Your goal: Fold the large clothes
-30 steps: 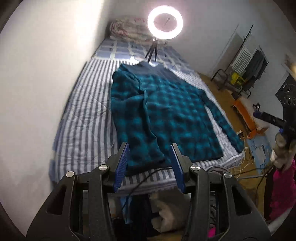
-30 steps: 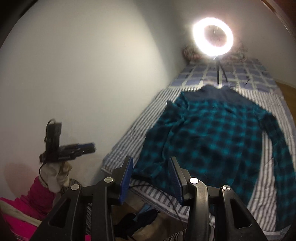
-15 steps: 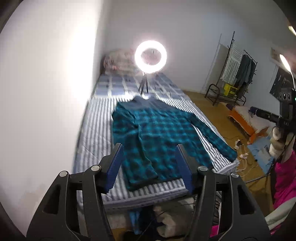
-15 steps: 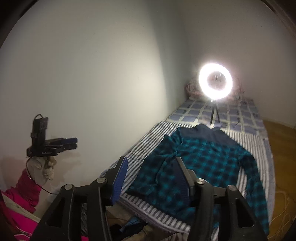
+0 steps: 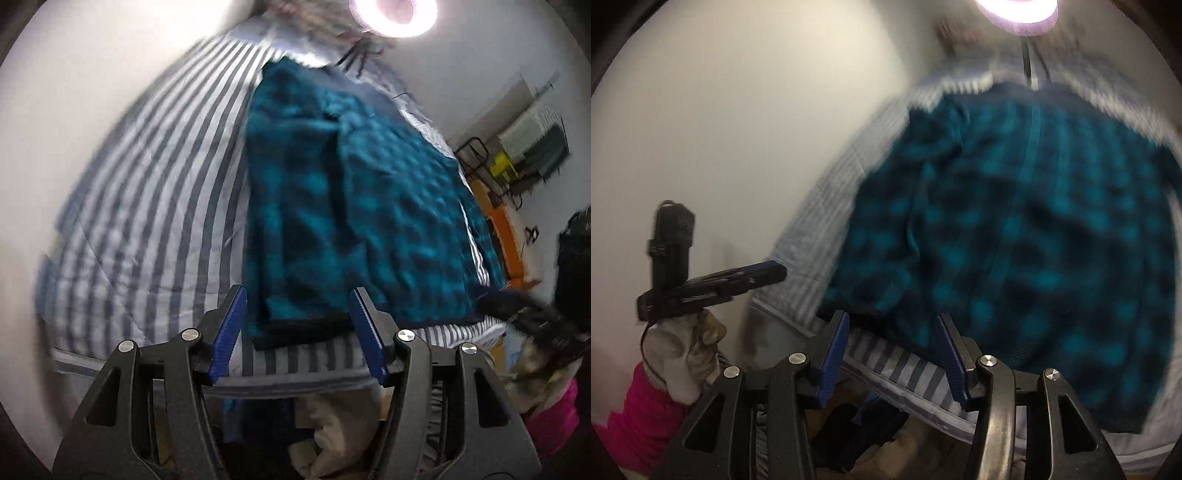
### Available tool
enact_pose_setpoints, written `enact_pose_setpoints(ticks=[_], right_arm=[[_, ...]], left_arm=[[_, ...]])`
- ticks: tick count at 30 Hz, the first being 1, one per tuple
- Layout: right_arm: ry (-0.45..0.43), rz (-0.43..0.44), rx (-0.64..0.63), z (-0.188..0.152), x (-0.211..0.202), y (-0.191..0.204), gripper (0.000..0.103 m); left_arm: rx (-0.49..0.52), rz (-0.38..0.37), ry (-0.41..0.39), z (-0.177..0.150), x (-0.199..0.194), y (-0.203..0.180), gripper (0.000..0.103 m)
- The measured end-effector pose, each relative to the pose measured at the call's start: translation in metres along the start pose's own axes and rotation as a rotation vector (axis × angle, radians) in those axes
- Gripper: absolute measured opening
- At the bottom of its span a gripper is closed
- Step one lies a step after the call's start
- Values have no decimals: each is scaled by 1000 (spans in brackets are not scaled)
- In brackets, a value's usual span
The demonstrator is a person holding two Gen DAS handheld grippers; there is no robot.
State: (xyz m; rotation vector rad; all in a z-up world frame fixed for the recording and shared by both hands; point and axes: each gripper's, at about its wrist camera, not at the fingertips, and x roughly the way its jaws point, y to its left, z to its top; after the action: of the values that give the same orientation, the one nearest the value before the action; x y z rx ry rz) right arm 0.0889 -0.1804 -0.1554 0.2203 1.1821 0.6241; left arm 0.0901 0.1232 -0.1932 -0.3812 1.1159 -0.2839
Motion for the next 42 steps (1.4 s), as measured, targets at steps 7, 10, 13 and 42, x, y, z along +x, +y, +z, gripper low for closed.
enact_pose_setpoints(ticks=[7, 10, 13, 42], right_arm=[[100, 112, 107, 2, 70, -17, 52], [119, 144, 156, 2, 85, -23, 51], [139, 180, 190, 2, 95, -28, 32], [-111, 39, -89, 71, 48, 6, 31]], left_arm=[[-120, -59, 89, -5, 43, 33, 59], [-131, -79, 102, -5, 53, 35, 49], [-131, -97, 125, -2, 64, 35, 31], [-95, -138, 36, -10, 77, 18, 9]])
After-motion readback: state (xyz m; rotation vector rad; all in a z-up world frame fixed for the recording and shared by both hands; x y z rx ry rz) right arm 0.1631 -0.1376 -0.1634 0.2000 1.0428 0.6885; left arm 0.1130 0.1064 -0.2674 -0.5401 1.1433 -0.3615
